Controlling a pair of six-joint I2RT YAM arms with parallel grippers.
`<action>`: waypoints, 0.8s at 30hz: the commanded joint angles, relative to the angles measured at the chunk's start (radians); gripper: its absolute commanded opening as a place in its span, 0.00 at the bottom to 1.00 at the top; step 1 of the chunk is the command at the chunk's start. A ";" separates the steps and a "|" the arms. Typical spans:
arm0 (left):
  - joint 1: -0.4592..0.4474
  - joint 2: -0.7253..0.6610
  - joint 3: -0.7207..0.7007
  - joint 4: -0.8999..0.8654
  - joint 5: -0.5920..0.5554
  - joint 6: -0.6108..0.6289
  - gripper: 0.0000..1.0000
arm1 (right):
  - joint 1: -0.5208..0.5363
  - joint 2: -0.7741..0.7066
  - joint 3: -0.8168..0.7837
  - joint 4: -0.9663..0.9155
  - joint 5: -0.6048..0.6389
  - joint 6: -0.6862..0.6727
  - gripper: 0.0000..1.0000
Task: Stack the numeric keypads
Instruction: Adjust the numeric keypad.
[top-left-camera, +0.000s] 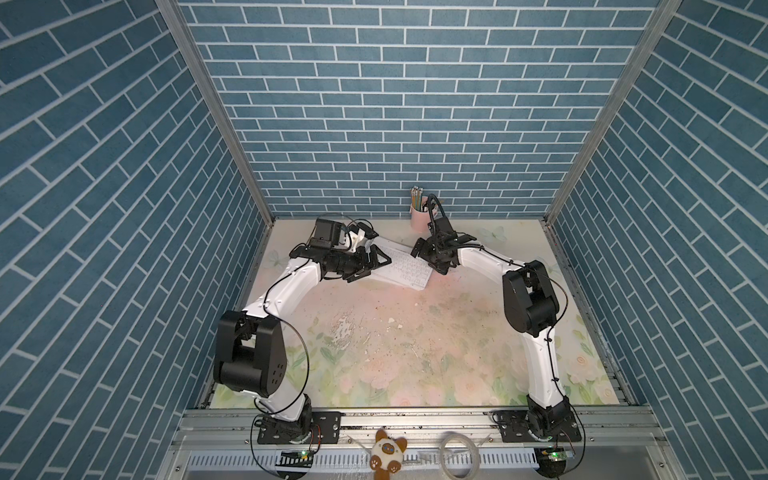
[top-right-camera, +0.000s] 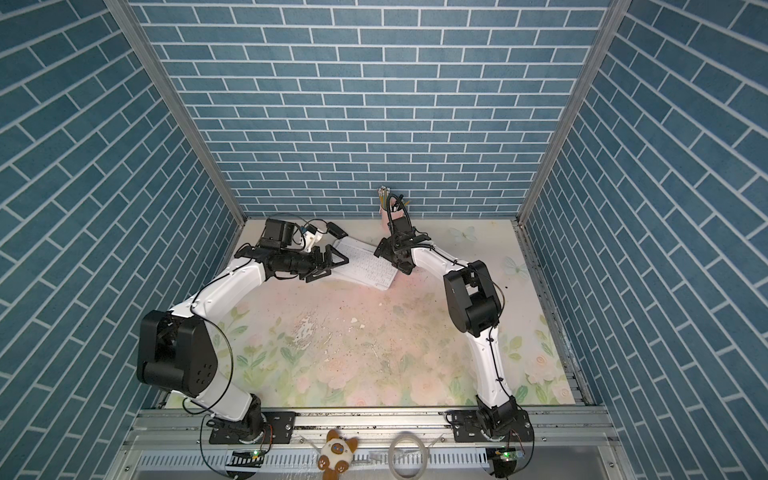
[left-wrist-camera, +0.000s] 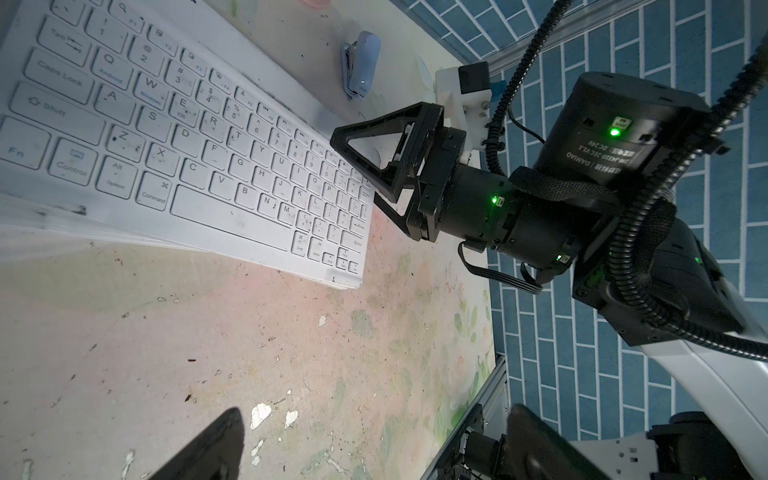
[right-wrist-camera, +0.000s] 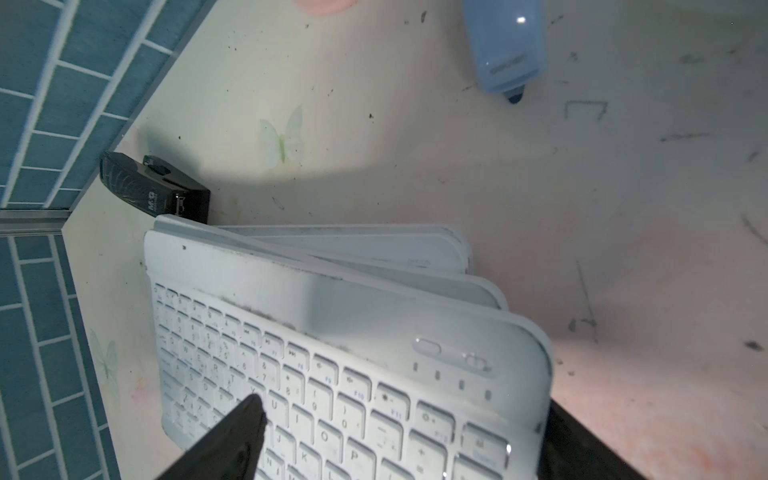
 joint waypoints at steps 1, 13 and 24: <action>0.010 -0.015 -0.015 -0.002 0.012 0.017 0.99 | 0.010 0.028 0.035 -0.035 0.009 -0.005 0.97; 0.014 -0.019 -0.017 0.002 0.015 0.014 1.00 | 0.018 0.105 0.184 -0.122 0.018 -0.027 0.97; 0.015 -0.020 -0.020 0.003 0.015 0.014 1.00 | 0.014 0.075 0.226 -0.232 0.054 -0.198 0.99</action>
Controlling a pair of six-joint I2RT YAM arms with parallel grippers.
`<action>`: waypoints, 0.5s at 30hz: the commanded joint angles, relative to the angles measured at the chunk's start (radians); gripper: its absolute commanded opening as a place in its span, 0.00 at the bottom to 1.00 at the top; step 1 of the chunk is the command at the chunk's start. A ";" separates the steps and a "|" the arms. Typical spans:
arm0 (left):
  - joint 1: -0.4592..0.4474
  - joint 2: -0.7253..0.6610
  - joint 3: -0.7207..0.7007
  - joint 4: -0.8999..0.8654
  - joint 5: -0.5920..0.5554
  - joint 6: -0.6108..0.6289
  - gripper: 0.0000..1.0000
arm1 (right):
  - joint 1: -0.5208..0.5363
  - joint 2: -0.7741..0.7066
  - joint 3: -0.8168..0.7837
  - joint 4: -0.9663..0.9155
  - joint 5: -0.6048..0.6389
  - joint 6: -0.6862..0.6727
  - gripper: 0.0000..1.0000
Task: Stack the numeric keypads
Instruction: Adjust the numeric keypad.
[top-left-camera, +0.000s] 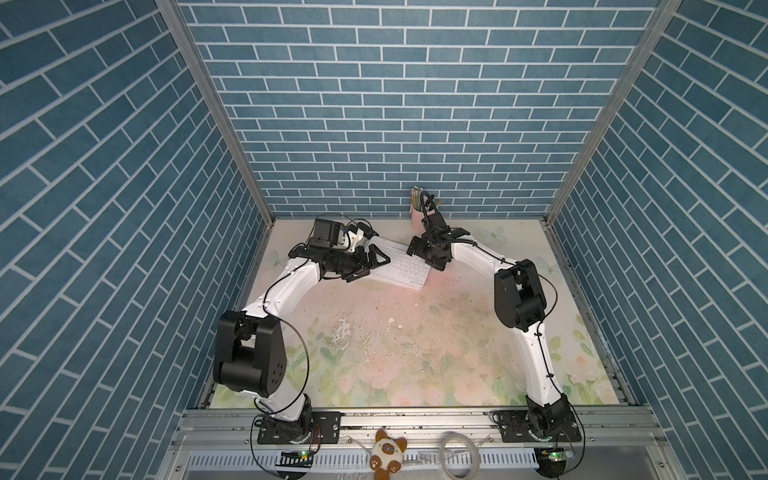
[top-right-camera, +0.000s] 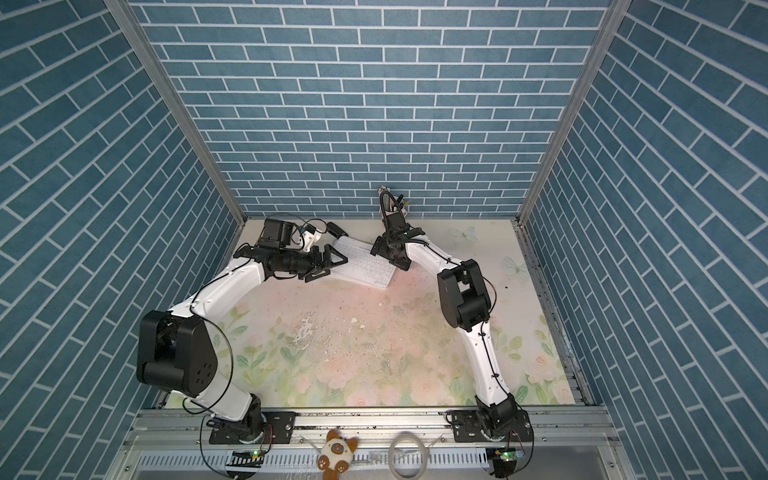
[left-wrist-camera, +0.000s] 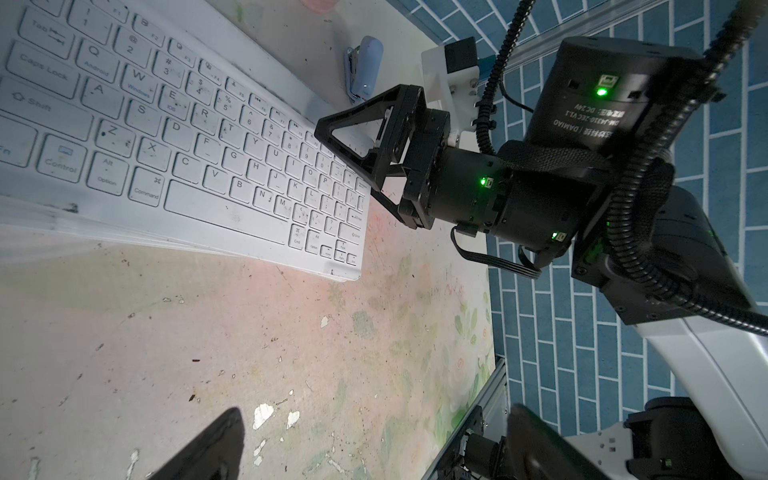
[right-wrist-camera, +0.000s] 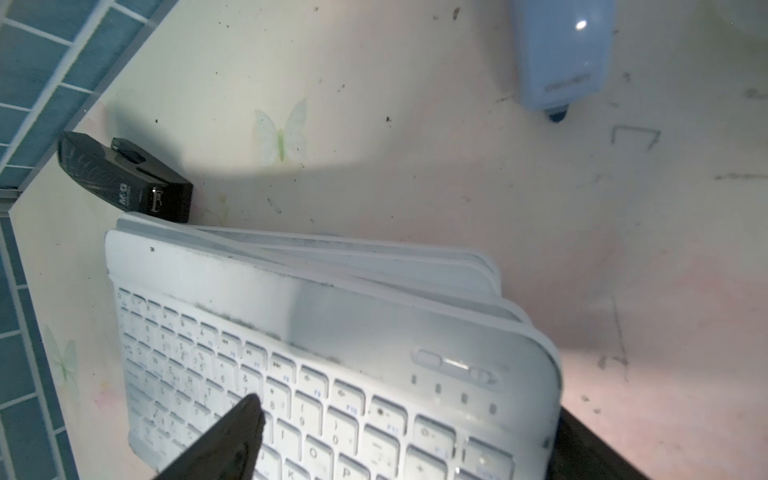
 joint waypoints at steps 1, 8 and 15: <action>0.008 -0.020 -0.020 0.002 0.013 0.014 1.00 | 0.003 -0.040 0.024 -0.078 0.033 -0.117 0.99; 0.015 -0.032 -0.026 0.015 0.011 0.009 1.00 | -0.001 -0.203 -0.131 -0.078 0.051 -0.274 0.99; 0.027 -0.068 -0.026 -0.012 -0.095 0.063 1.00 | -0.019 -0.458 -0.433 0.074 0.075 -0.411 0.99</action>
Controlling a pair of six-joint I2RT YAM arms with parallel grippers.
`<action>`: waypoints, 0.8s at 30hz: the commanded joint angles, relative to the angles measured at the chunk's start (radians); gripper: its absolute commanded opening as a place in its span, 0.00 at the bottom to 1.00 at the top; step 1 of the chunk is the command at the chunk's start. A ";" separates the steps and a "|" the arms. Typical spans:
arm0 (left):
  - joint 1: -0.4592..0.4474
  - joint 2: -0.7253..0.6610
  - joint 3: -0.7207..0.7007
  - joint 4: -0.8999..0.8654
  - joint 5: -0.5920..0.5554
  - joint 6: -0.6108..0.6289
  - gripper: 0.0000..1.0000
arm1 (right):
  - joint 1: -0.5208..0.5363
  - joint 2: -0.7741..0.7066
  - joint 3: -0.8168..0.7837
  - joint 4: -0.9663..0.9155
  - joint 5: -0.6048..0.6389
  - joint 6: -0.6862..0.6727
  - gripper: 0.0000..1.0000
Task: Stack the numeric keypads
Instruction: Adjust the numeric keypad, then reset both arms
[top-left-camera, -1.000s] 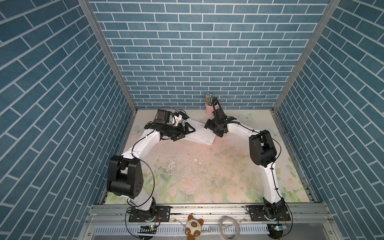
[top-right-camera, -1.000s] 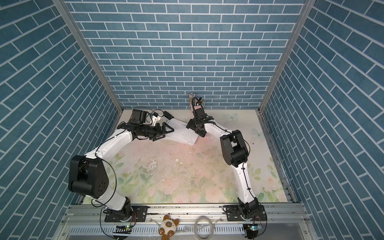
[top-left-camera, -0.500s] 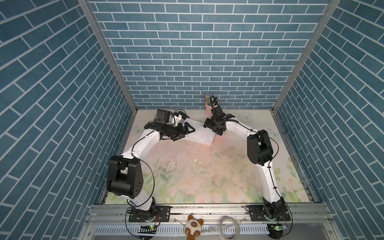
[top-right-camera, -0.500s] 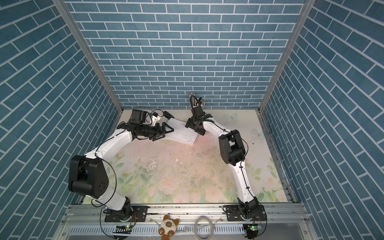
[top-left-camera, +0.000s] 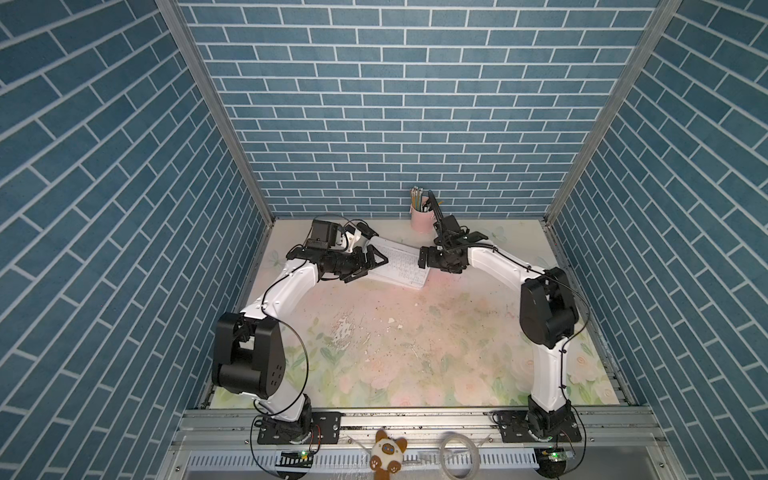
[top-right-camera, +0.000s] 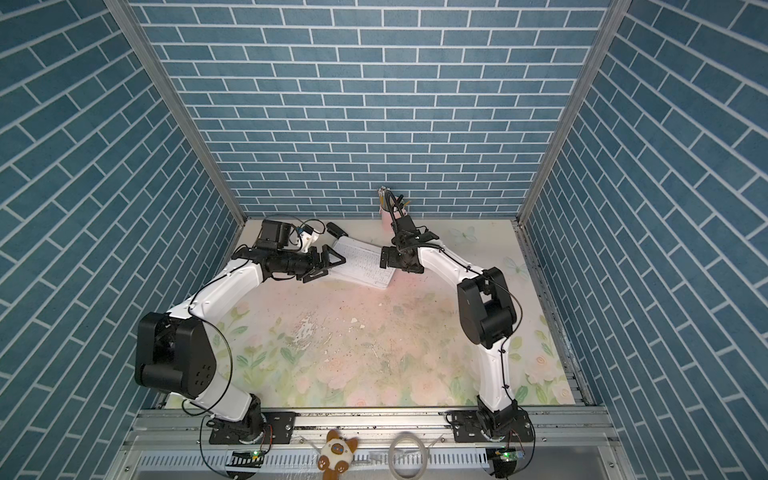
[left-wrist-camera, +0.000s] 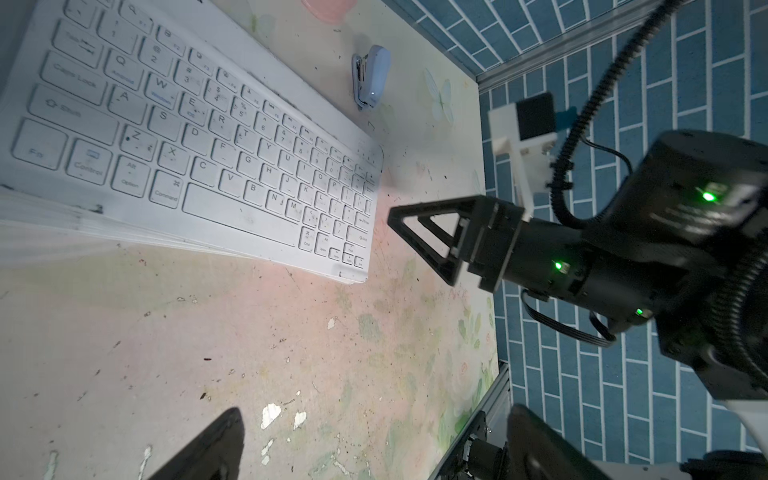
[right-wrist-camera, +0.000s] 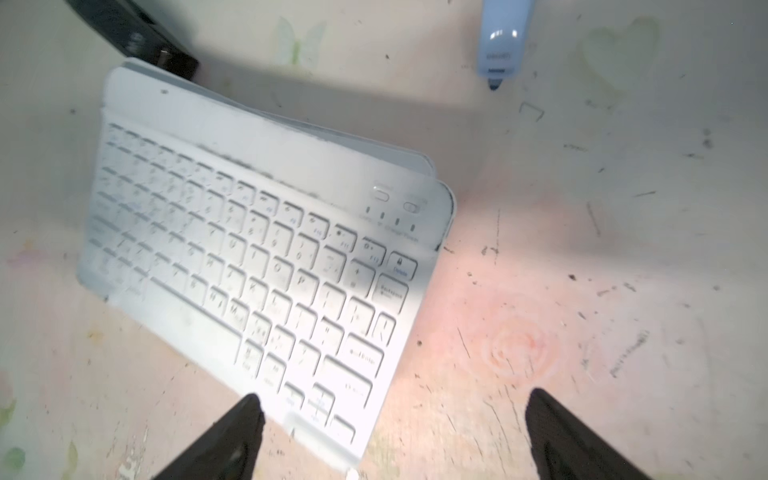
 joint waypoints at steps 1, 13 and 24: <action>0.015 -0.063 -0.005 -0.037 -0.133 0.080 1.00 | -0.019 -0.148 -0.119 0.092 0.079 -0.122 0.99; 0.237 -0.251 -0.388 0.437 -1.016 0.181 1.00 | -0.388 -0.478 -0.644 0.456 0.643 -0.283 0.99; 0.241 -0.096 -0.572 0.719 -1.184 0.285 1.00 | -0.414 -0.481 -0.906 0.963 0.589 -0.570 0.99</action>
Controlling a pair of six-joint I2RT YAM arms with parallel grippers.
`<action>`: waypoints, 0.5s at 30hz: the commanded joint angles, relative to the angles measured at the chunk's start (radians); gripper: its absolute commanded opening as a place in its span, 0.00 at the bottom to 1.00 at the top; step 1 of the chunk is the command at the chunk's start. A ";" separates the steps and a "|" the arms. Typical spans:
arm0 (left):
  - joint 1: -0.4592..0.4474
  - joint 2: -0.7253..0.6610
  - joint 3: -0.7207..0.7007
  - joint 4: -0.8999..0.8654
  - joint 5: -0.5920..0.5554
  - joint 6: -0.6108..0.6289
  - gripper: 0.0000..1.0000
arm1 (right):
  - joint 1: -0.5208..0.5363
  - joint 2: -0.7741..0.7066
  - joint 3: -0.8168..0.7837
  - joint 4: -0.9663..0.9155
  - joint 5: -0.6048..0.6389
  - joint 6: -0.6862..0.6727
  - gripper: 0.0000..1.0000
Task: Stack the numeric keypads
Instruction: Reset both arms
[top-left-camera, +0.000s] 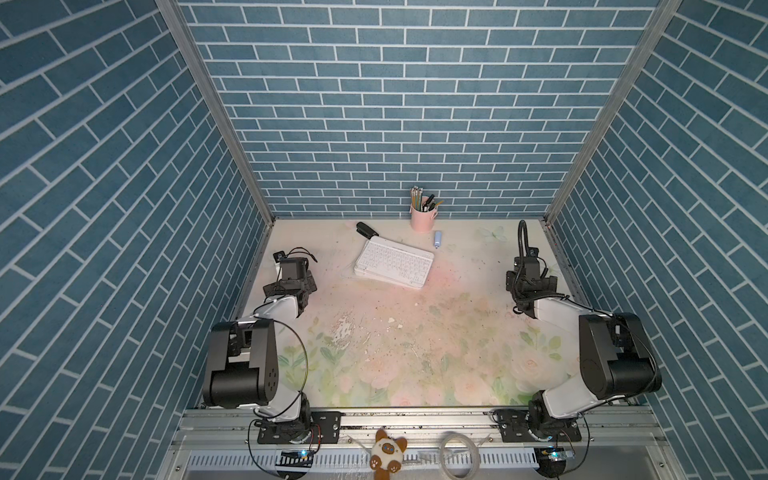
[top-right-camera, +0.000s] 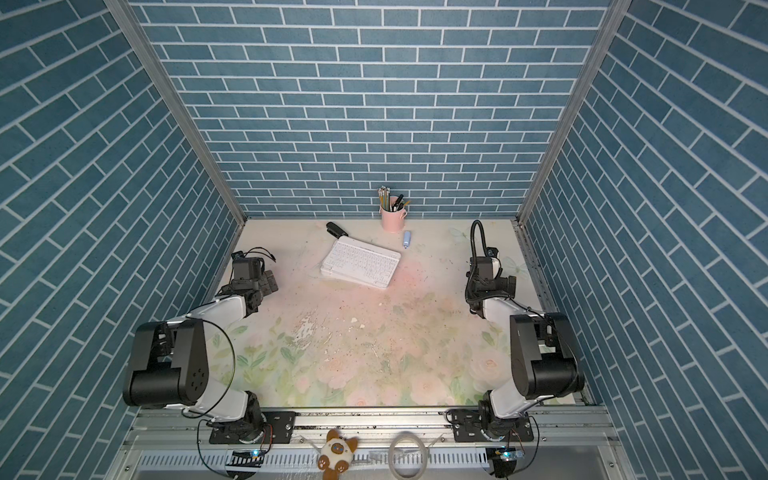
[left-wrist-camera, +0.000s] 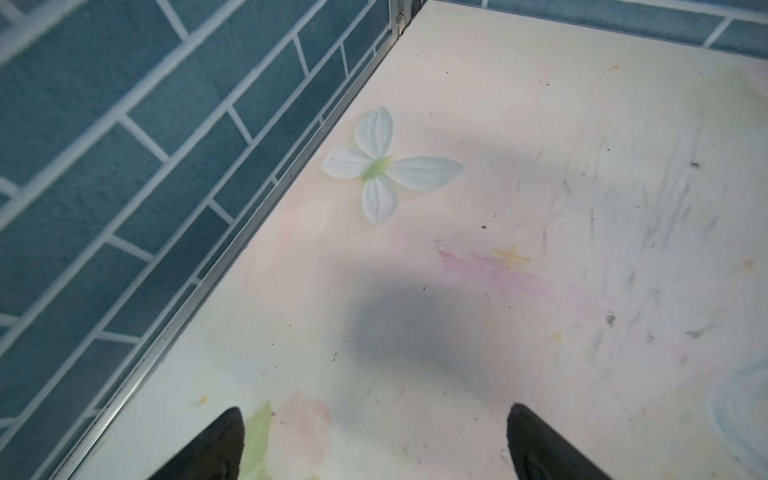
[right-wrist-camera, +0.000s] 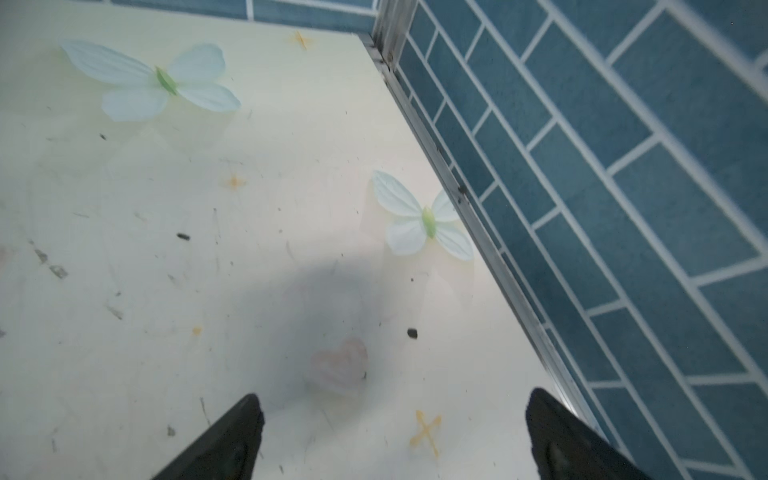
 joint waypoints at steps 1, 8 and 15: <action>-0.006 -0.038 -0.066 0.178 -0.030 0.049 1.00 | 0.001 -0.067 -0.046 0.173 -0.059 -0.099 0.99; -0.060 -0.102 -0.307 0.562 0.004 0.142 1.00 | -0.013 -0.171 -0.244 0.427 -0.131 -0.159 0.99; -0.119 0.019 -0.336 0.762 0.133 0.282 0.99 | -0.015 -0.281 -0.396 0.561 -0.177 -0.157 0.99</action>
